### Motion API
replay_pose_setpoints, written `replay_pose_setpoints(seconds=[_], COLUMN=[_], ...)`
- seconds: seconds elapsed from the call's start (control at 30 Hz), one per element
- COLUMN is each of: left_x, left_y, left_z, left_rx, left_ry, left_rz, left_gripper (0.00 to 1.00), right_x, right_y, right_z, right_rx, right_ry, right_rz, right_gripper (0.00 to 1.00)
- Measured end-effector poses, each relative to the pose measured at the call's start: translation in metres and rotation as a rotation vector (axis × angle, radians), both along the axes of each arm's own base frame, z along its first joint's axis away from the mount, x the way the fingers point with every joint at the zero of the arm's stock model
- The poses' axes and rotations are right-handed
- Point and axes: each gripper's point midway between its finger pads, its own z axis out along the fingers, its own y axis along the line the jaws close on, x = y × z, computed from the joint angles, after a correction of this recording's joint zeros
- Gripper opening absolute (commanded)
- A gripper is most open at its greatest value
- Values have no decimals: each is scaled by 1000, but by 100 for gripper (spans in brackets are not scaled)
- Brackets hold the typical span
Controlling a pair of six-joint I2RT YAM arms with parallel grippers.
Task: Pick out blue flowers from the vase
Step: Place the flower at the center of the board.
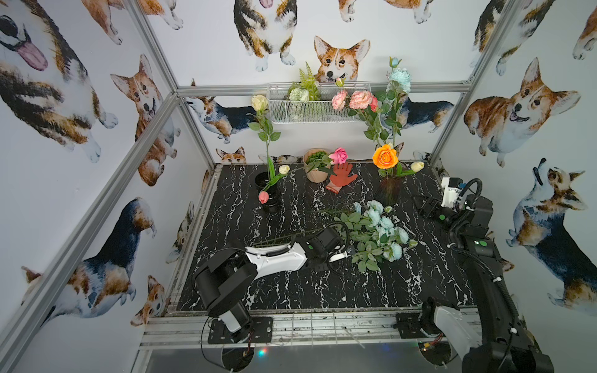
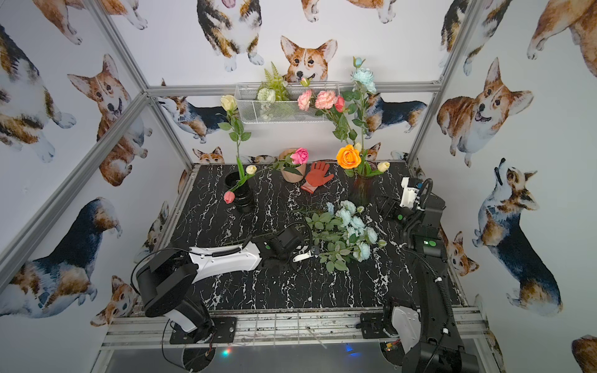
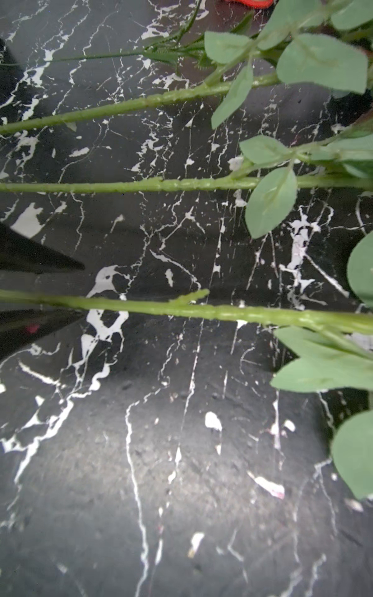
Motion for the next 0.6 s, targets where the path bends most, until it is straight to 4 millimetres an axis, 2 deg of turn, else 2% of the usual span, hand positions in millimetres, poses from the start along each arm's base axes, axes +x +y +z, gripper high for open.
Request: replay_pose_setpoints(seconds=[0.03, 0.07, 0.33, 0.47, 0.6], left_x=[1, 2, 6, 10, 20], left_y=[1, 1, 5, 3, 5], left_z=[0, 1, 6, 25, 64], left_rx=[3, 6, 17, -21, -128], left_ry=[-5, -10, -34, -64, -102], left_rz=[0, 2, 17, 28, 87], left_gripper=[57, 59, 62, 63, 67], right_x=[0, 0, -2, -2, 4], right_y=[0, 0, 0, 0, 0], right_z=[0, 1, 8, 19, 34], right_rx=[0, -1, -5, -9, -14], right_ry=[-1, -3, -21, -42, -57], right_rz=[0, 0, 0, 0, 8], right_gripper=[48, 48, 48, 48, 48])
